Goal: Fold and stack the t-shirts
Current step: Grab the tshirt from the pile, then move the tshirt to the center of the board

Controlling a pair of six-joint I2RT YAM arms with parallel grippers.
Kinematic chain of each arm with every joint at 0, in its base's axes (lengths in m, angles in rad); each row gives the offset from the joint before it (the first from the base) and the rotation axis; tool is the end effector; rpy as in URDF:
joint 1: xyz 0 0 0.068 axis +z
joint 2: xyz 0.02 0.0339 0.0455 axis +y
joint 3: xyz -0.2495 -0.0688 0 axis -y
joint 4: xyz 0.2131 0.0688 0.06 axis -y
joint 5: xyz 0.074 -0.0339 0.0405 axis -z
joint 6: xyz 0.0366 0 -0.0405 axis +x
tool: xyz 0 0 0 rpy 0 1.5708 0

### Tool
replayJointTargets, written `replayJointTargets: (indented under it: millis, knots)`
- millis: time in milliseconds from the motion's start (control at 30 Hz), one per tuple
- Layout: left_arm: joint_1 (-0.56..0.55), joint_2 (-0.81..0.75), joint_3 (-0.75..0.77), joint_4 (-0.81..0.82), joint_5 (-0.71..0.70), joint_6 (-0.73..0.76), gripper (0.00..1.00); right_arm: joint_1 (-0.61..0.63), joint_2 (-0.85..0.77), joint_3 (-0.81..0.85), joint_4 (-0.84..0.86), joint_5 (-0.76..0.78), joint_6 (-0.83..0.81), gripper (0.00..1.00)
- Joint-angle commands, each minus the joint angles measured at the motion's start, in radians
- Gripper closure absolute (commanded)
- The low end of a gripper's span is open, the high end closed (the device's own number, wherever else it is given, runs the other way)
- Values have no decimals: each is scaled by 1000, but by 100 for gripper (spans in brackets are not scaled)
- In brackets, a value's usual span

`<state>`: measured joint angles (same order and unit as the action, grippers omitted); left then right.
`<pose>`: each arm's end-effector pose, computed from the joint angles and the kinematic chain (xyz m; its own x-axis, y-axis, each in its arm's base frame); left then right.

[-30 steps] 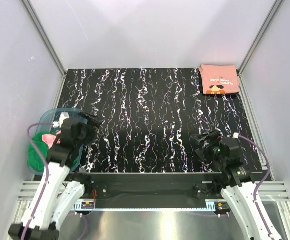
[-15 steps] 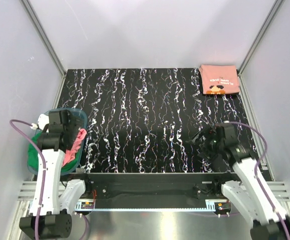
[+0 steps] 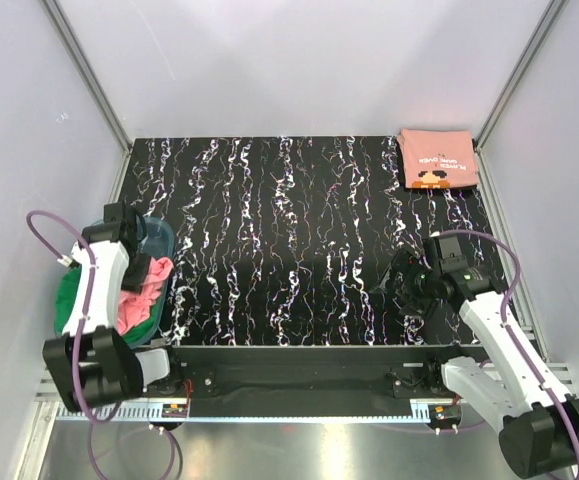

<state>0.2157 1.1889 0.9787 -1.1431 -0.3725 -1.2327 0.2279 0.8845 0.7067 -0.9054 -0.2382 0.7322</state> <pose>0.1644 0.0497 0.2537 -0.0559 -0.9118 -0.4068 -0.9914 0.0991 -0.0857 0.1282 0.0386 0.2311 -0.8588 0.4677 -0.2091 0.3320 0.8189 0.4682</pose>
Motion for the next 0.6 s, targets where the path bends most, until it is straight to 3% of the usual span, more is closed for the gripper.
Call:
replayJointTargets:
  millis: [0, 100, 200, 333, 433, 500, 567]
  knots:
    - [28, 52, 72, 23, -22, 1, 64, -4, -13, 51, 0, -3, -60, 0]
    - [36, 64, 148, 4, 7, 41, 100, -1, -1, 77, -16, 11, -83, 0]
    - [-22, 0, 306, -20, -50, 76, 100, -2, -2, 86, -4, -12, -85, 0]
    - [-211, -63, 590, 23, -92, 270, 100, -2, 2, 109, -6, -21, -71, 0]
    - [-320, -118, 678, 230, 139, 457, 100, -2, 25, 134, 2, -32, -85, 0]
    - [-364, -204, 613, 435, 325, 490, 100, -1, 40, 146, 3, -26, -93, 0]
    - [-438, -244, 572, 534, 416, 486, 100, -4, 68, 178, -4, -24, -108, 0]
